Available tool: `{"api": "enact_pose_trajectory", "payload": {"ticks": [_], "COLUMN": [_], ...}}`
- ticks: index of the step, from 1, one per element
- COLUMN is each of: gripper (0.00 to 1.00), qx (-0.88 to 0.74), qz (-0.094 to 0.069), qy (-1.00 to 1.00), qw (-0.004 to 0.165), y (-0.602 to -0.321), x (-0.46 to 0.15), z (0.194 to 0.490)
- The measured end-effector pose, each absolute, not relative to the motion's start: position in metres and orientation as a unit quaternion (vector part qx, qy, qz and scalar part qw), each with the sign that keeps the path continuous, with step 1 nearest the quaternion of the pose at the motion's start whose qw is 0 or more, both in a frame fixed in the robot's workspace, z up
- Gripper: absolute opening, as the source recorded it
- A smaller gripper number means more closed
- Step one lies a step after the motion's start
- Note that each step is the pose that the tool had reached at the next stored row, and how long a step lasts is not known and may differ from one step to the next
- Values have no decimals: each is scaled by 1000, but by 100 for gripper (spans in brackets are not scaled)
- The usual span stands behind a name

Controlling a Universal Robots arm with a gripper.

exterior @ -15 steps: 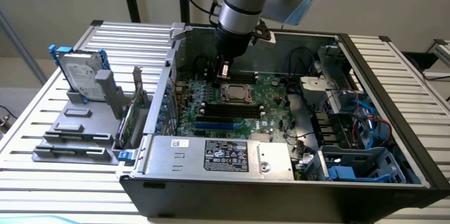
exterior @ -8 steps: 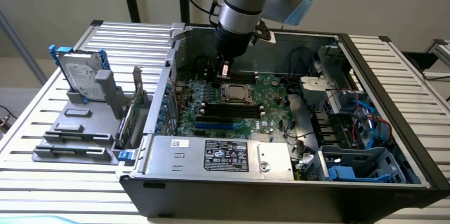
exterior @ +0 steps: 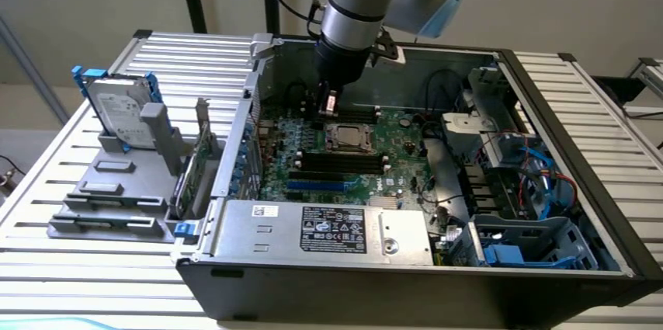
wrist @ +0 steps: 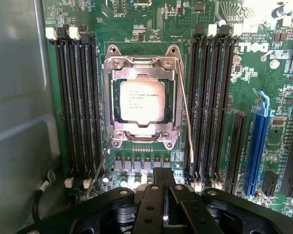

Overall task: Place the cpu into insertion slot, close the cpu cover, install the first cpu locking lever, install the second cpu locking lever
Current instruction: 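Install the first cpu locking lever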

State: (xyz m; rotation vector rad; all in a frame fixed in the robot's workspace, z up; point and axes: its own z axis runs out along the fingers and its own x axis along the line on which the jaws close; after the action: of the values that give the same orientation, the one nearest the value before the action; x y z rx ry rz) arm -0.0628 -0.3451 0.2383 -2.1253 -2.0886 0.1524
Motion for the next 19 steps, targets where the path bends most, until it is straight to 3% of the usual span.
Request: {"api": "enact_pose_trajectory", "payload": {"ticks": [19], "gripper": [11], "qx": [-753], "qz": [32], "qy": [-650], "qw": [97], "y": [-345], "x": [-89], "z": [239]}}
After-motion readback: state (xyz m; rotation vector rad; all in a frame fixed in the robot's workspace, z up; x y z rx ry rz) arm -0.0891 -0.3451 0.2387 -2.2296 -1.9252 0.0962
